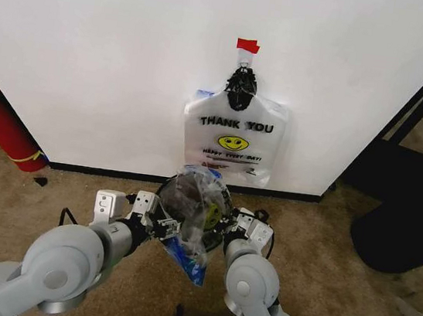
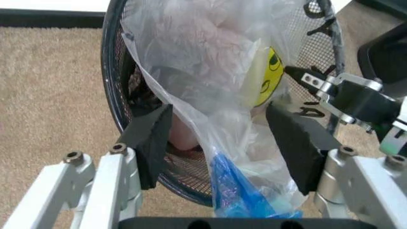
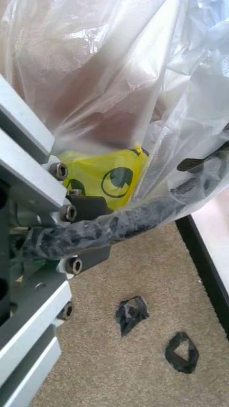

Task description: Pick up the garbage bag from the wall and place it over the trash bin.

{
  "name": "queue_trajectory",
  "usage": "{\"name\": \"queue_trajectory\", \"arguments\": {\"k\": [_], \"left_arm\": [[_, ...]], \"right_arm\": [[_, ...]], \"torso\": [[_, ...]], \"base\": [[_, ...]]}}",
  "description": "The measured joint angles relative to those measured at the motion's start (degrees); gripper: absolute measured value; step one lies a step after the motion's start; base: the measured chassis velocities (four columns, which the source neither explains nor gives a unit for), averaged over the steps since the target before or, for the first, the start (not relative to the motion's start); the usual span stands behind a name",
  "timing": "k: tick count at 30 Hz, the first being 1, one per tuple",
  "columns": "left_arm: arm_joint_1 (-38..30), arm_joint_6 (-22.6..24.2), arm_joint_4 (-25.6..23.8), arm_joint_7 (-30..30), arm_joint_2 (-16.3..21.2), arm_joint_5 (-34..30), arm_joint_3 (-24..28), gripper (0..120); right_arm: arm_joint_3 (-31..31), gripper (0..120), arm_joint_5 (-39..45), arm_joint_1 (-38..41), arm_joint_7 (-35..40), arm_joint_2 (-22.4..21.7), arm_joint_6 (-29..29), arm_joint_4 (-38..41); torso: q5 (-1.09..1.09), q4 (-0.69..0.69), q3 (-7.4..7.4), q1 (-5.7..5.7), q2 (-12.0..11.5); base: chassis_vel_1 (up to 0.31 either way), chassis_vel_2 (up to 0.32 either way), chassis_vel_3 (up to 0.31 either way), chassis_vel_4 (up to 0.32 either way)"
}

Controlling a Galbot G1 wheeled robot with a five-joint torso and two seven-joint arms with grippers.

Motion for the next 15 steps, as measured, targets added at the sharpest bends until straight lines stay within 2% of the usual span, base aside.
{"name": "queue_trajectory", "arguments": {"k": [5,7,15], "left_arm": [[-1.1,-0.5,0.5,-1.3,-0.8,-0.3,1.5,53],[-1.6,-0.6,1.0,-1.8,-1.2,-0.4,2.0,46],[-3.0,-0.9,3.0,-3.4,-2.5,-0.9,3.0,42]], "right_arm": [[0.1,0,0.0,0.2,0.0,0.1,0.0,-0.1],[0.1,0,0.0,0.1,0.0,0.2,0.0,-0.1],[0.3,0,0.0,-0.1,-0.3,0.0,0.2,0.2]], "torso": [[0.00,0.00,0.00,0.00,0.0],[0.00,0.00,0.00,0.00,0.0],[0.00,0.00,0.00,0.00,0.0]], "base": [[0.000,0.000,0.000,0.000],[0.000,0.000,0.000,0.000],[0.000,0.000,0.000,0.000]]}}
